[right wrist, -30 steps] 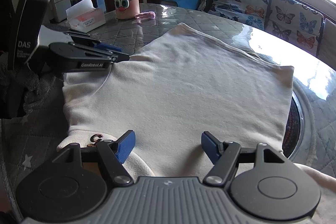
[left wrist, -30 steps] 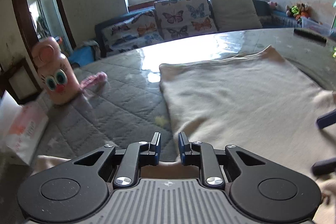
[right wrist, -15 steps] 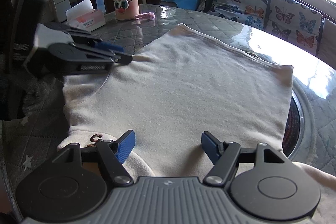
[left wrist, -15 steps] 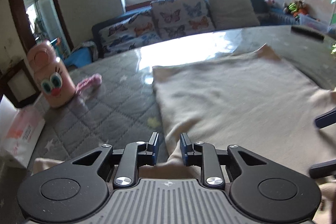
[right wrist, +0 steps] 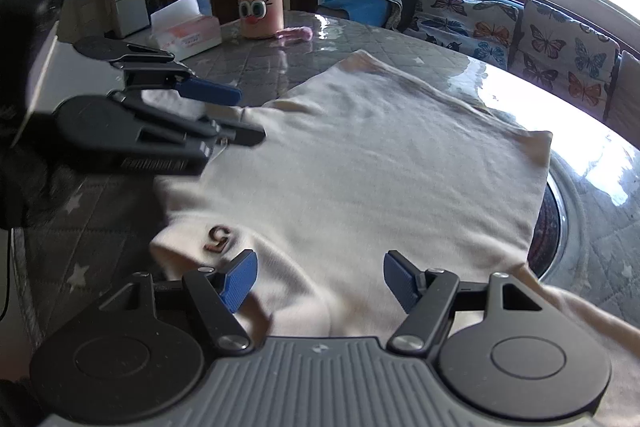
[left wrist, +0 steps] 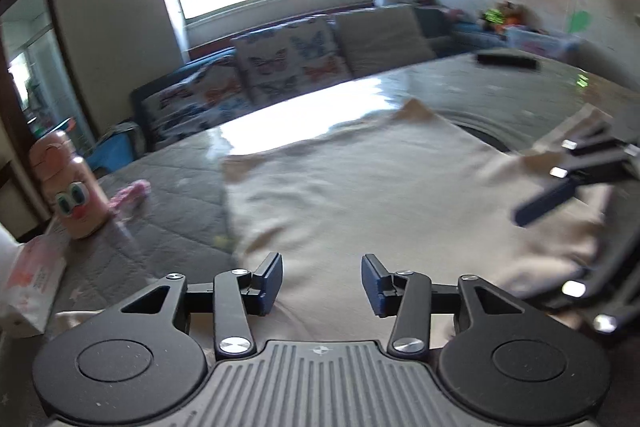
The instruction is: Fold clothes
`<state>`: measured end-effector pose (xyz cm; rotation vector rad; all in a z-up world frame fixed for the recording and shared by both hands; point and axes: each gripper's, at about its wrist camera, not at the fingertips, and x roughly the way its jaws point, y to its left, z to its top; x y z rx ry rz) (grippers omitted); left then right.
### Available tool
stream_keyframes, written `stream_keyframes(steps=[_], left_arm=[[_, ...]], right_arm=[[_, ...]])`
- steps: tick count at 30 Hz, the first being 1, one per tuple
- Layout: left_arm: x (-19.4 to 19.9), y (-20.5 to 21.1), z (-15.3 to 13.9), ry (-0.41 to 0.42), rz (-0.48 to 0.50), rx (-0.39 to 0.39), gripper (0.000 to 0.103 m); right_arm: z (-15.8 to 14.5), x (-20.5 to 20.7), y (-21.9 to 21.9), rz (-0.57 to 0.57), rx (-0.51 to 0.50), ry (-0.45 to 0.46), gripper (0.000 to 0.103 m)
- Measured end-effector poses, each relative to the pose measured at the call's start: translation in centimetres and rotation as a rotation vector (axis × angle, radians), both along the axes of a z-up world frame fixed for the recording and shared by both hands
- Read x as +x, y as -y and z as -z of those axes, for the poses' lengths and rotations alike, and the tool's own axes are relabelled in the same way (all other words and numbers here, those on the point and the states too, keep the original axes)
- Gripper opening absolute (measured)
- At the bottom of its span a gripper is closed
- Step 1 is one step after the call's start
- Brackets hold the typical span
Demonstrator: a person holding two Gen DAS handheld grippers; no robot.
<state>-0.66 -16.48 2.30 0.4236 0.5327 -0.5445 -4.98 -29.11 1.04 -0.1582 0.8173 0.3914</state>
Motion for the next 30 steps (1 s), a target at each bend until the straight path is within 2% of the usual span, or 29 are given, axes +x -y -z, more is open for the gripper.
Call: stream_keyframes(steps=[4, 8, 14, 17, 21, 24, 30], left_arm=[[-2.2, 1.3, 1.2, 0.018, 0.058, 0.046, 0.05], [-3.1, 1.3, 1.8, 0.041, 0.06, 0.062, 0.05], [-3.4, 0.6, 1.5, 0.045, 0.051, 0.05, 0.05], [-3.7, 0.4, 1.0, 0.056, 0.049, 0.042, 0.051], [-3.7, 0.3, -0.2, 0.072, 0.039, 0.012, 0.052], [-3.6, 0.7, -0.8, 0.08, 0.04, -0.005, 0.053], [-3.7, 2.3, -0.5, 0.064, 0.06, -0.017, 0.055]], right_arm=[[0.7, -0.8, -0.4, -0.001, -0.003, -0.011, 0.072], [-0.2, -1.7, -0.1, -0.006, 0.009, 0.005, 0.072], [-2.5, -2.6, 1.5, 0.051, 0.035, 0.081, 0.072], [-2.0, -2.3, 2.0, 0.085, -0.007, 0.087, 0.072], [0.0, -2.5, 1.9, 0.069, -0.055, 0.035, 0.072], [0.2, -3.3, 1.7, 0.057, -0.071, 0.057, 0.072], [-1.0, -4.0, 2.4, 0.088, -0.033, 0.111, 0.072]])
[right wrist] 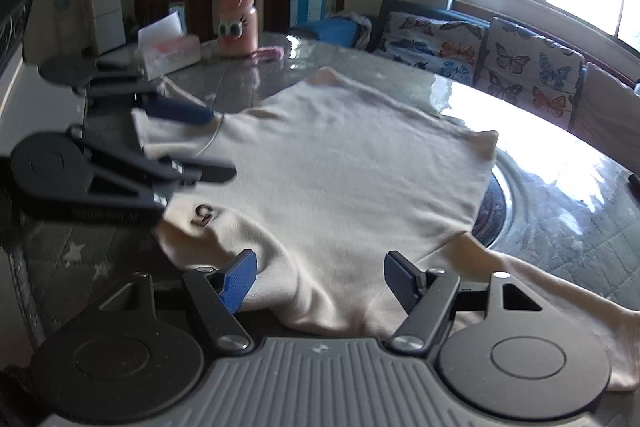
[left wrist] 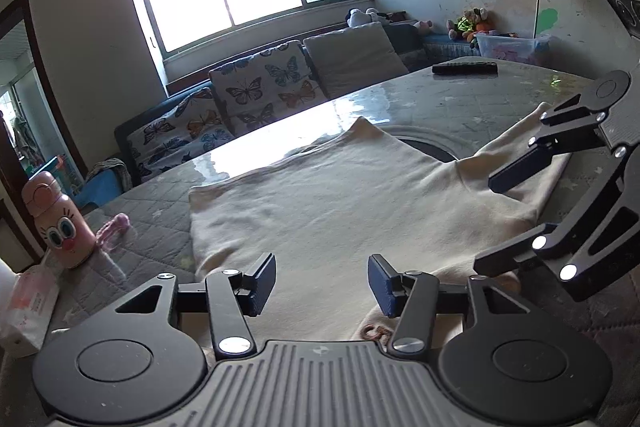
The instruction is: Fold clothes
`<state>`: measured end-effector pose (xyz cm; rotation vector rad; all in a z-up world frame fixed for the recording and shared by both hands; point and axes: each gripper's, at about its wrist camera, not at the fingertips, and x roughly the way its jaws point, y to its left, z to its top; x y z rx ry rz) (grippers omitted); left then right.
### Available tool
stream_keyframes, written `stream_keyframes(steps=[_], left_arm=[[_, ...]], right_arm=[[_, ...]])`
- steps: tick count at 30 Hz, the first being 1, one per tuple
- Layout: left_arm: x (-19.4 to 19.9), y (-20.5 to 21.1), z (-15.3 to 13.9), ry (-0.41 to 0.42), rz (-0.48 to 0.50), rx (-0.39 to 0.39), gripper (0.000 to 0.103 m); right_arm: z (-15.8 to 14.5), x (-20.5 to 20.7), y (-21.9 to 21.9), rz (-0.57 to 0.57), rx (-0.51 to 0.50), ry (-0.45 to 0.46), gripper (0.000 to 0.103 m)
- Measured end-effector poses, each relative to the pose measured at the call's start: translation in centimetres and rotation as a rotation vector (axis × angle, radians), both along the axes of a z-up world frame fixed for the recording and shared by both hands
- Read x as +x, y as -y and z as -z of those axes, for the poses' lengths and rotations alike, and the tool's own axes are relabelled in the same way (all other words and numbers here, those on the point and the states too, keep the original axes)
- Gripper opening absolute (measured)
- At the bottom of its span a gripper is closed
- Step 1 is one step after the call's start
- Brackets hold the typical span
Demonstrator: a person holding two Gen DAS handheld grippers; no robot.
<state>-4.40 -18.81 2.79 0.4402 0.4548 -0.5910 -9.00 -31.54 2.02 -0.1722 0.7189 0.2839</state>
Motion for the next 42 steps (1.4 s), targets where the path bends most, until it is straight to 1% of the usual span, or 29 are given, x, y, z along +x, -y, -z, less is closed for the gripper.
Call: stream_keyframes(steps=[2, 5, 9, 11, 14, 17, 22, 24, 28, 30, 32, 36, 37, 38, 42], left_arm=[[-0.2, 0.5, 0.2, -0.009, 0.01, -0.001, 0.055], [-0.5, 1.0, 0.4, -0.015, 0.023, -0.001, 0.055], [-0.8, 1.8, 0.2, -0.014, 0.043, -0.007, 0.055], [-0.8, 2.3, 0.2, -0.016, 0.048, -0.018, 0.055], [-1.0, 3.1, 0.2, -0.022, 0.06, -0.032, 0.055], [-1.3, 4.0, 0.3, -0.03, 0.08, -0.038, 0.055], [-2.0, 5.1, 0.8, -0.041, 0.114, -0.028, 0.055], [-2.2, 5.4, 1.0, -0.046, 0.123, -0.023, 0.055], [-2.5, 5.9, 1.3, -0.049, 0.137, -0.007, 0.055], [-2.5, 6.1, 1.3, -0.047, 0.138, -0.004, 0.055], [-2.5, 6.2, 1.1, -0.044, 0.137, -0.004, 0.055], [-2.3, 6.3, 0.7, -0.037, 0.125, -0.008, 0.055], [-2.2, 6.3, 0.6, -0.035, 0.122, -0.009, 0.055], [-2.1, 6.4, 0.5, -0.033, 0.118, -0.009, 0.055], [-1.7, 6.5, 0.2, -0.027, 0.104, -0.008, 0.055]], right_arm=[[0.7, 0.1, 0.1, 0.008, -0.023, -0.02, 0.072], [1.5, -0.2, 0.3, 0.0, -0.022, -0.039, 0.072], [0.5, -0.9, 0.9, 0.019, 0.011, -0.017, 0.072], [-0.1, -1.4, 1.9, 0.049, 0.04, -0.008, 0.072], [-0.5, -2.0, 3.9, 0.12, 0.062, -0.001, 0.072], [-0.3, -2.7, 6.8, 0.233, 0.075, -0.007, 0.071], [-0.3, -3.9, 11.1, 0.391, 0.081, 0.015, 0.069], [0.1, -4.3, 13.6, 0.477, 0.076, 0.026, 0.067], [0.5, -4.8, 17.2, 0.596, 0.076, 0.04, 0.065], [0.8, -5.0, 19.3, 0.662, 0.087, 0.045, 0.063], [1.0, -5.1, 20.5, 0.694, 0.091, 0.048, 0.062], [1.6, -4.8, 22.0, 0.727, 0.107, 0.047, 0.055], [1.9, -4.6, 22.1, 0.728, 0.115, 0.04, 0.05], [2.1, -4.5, 22.1, 0.726, 0.119, 0.034, 0.048], [2.6, -4.2, 21.9, 0.74, 0.119, 0.033, 0.045]])
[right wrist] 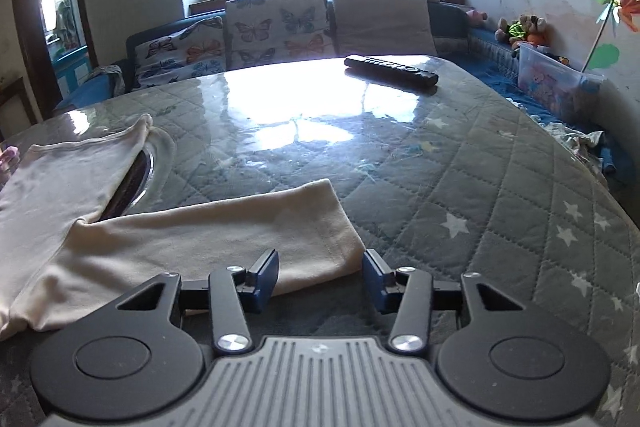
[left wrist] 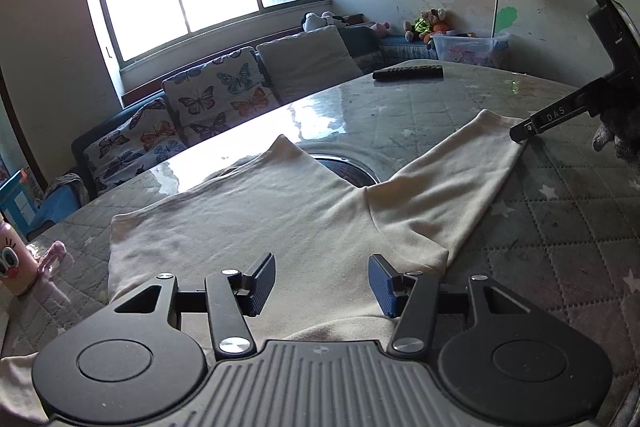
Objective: Fold clothes
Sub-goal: 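Grasp the sleeve cuff with the right gripper and lift it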
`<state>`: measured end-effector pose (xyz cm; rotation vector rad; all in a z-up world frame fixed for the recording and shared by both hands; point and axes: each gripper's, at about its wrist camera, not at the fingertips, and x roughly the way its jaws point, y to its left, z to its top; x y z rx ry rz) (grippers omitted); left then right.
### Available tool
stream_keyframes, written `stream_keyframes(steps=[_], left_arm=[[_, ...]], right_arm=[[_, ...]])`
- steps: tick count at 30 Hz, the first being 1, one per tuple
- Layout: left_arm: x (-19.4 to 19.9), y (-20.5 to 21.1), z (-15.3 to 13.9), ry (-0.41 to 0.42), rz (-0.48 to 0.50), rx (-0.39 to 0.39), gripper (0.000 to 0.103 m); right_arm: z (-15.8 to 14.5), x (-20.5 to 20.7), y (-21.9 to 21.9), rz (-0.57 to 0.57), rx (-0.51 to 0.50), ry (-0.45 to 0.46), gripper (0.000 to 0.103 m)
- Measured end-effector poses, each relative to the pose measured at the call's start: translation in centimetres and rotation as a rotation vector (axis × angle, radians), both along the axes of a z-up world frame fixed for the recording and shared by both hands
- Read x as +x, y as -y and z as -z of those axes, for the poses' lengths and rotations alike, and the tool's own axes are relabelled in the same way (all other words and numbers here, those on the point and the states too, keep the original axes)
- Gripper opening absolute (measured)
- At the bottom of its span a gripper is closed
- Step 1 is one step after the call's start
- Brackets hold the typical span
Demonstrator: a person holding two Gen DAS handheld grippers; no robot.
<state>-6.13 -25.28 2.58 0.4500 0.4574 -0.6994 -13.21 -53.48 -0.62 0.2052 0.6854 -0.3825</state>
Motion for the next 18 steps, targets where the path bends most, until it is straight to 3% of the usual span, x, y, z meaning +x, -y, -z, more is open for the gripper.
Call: stream_keyframes(steps=[6, 8, 11, 18], left_arm=[[0.6, 0.4, 0.2, -0.002, -0.012, 0.012, 0.055], [0.7, 0.7, 0.3, -0.008, -0.01, 0.015, 0.055], [0.6, 1.1, 0.5, -0.014, 0.0, 0.015, 0.055], [0.6, 1.8, 1.1, -0.029, 0.034, 0.019, 0.055]], right_arm=[[0.3, 0.0, 0.4, 0.028, 0.014, 0.013, 0.037], [0.3, 0.0, 0.5, 0.029, 0.019, 0.02, 0.017], [0.1, -0.1, 0.7, 0.035, 0.029, 0.033, 0.009], [-2.5, -0.3, 1.0, 0.039, -0.006, 0.103, 0.008]])
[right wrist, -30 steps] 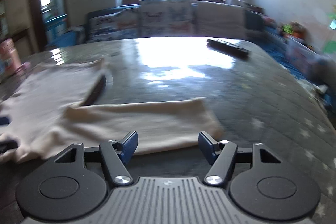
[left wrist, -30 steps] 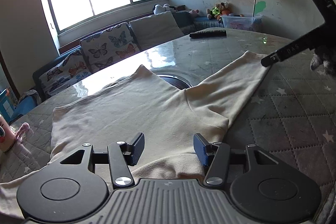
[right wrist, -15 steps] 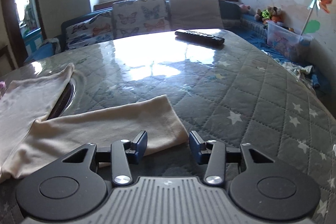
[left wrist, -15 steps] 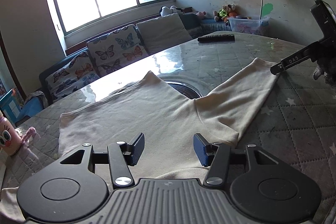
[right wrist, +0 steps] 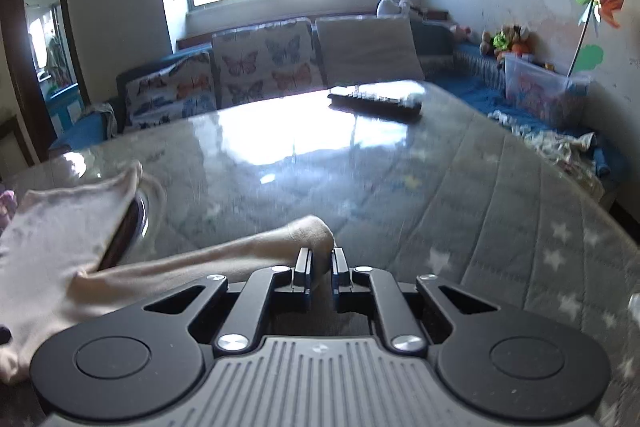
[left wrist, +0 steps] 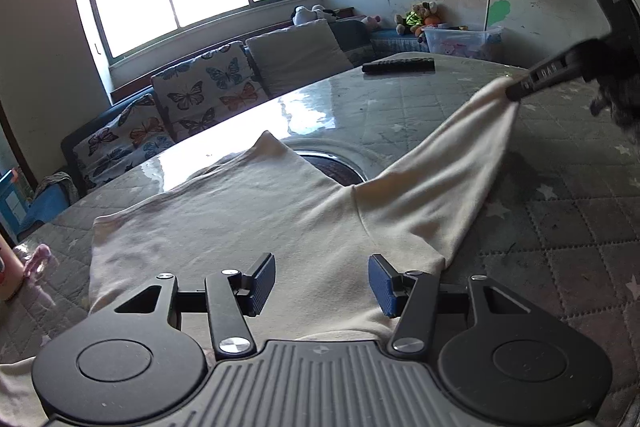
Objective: Fold clothes
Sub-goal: 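Grasp the sleeve cuff with the right gripper and lift it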
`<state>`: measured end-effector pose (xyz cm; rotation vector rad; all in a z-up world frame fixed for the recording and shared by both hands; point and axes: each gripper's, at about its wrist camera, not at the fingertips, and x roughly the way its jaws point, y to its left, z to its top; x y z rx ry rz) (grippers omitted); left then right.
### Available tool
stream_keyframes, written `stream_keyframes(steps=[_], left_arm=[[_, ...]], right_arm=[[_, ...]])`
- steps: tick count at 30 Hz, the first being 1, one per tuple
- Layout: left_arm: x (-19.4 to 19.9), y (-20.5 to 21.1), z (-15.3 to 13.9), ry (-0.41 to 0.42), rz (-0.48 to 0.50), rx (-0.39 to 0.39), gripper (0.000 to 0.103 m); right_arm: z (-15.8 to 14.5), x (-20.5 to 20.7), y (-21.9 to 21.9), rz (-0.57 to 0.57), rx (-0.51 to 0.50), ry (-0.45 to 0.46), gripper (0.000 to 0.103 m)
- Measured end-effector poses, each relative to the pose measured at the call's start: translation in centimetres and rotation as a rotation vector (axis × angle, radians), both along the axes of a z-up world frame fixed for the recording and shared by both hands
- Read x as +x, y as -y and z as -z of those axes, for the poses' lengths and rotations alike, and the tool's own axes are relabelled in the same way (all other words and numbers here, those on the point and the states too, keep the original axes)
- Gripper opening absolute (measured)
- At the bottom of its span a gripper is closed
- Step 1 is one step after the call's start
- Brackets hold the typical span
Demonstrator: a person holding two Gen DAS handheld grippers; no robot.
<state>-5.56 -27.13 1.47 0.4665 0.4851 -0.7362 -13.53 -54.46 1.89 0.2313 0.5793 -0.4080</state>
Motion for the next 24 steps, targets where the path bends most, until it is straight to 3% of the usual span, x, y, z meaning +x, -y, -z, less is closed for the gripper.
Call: stream_keyframes(steps=[6, 12, 17, 24], left_arm=[[-0.3, 0.7, 0.9, -0.009, 0.041, 0.016, 0.055], [-0.2, 0.3, 0.9, -0.015, 0.045, -0.009, 0.055], [-0.3, -1.9, -0.2, -0.013, 0.023, -0.06, 0.055], [-0.2, -6.7, -1.2, 0.003, -0.057, -0.109, 0.056]], right_arm=[[-1.3, 0.9, -0.8, -0.029, -0.042, 0.0, 0.008], [-5.0, 2.0, -2.7, -0.087, -0.101, 0.034, 0.008], [-9.1, 3.4, -6.8, -0.194, -0.169, 0.081, 0.008], [-11.9, 6.6, -14.2, -0.392, -0.232, 0.098, 0.008]])
